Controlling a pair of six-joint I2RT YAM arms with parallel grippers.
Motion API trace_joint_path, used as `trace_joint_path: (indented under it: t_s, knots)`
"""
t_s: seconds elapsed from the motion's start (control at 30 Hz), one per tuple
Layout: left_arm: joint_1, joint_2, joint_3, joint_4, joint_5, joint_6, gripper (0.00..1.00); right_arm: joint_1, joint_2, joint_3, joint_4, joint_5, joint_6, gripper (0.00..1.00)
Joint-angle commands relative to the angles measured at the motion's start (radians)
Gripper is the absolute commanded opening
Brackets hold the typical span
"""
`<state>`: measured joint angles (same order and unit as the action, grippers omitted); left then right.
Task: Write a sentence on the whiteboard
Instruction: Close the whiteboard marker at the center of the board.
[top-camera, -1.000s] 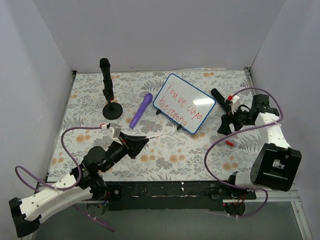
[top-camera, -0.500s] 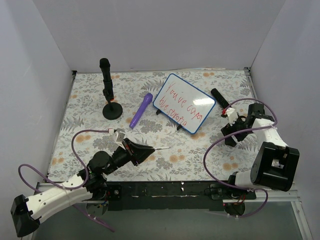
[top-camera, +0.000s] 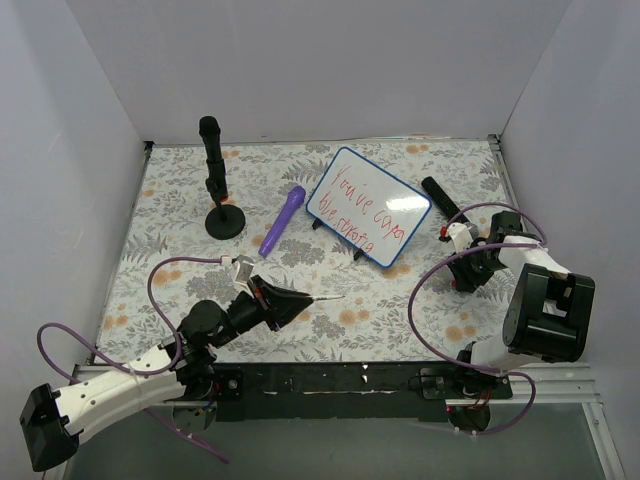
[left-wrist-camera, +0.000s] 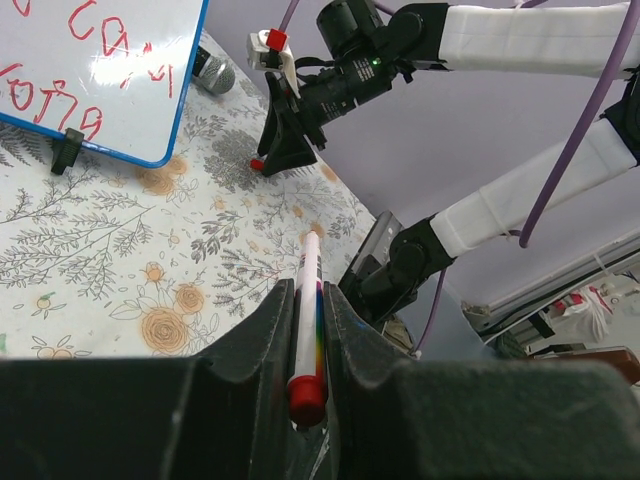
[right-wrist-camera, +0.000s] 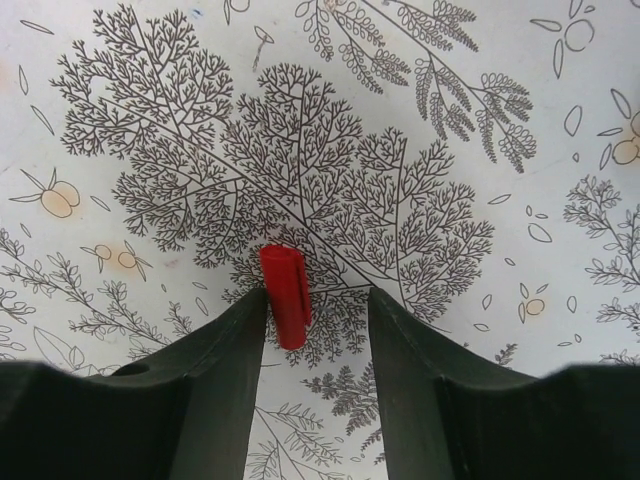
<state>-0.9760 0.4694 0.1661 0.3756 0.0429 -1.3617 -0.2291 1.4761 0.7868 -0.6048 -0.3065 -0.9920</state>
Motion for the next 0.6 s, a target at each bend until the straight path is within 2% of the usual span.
trace_joint_path:
  t_s: [0.0,0.03,0.07,0.1,0.23,0.27,0.3,0.57]
  knots:
    - [0.005,-0.002,-0.005,0.034,0.008,-0.014,0.00,-0.003,0.015,-0.031,0.013,-0.003,-0.037,0.50]
    - [0.007,0.005,-0.007,0.040,0.008,-0.019,0.00,-0.004,0.018,-0.031,0.011,-0.006,-0.042,0.47]
    - [0.007,0.009,-0.011,0.046,0.017,-0.026,0.00,-0.003,0.027,-0.028,0.004,-0.009,-0.053,0.39]
    - [0.007,0.015,-0.013,0.060,0.020,-0.034,0.00,-0.004,0.033,-0.026,-0.004,-0.017,-0.060,0.36]
    - [0.007,0.063,-0.011,0.098,0.040,-0.053,0.00,-0.003,0.039,-0.034,-0.039,-0.028,-0.106,0.25]
    - [0.007,0.070,-0.013,0.115,0.043,-0.057,0.00,-0.003,0.033,-0.038,-0.044,-0.031,-0.128,0.10]
    - [0.005,0.083,-0.011,0.126,0.048,-0.066,0.00,-0.003,0.029,-0.041,-0.052,-0.045,-0.138,0.02]
    - [0.007,0.251,0.003,0.247,0.089,-0.137,0.00,-0.001,-0.062,-0.057,-0.121,-0.143,-0.215,0.01]
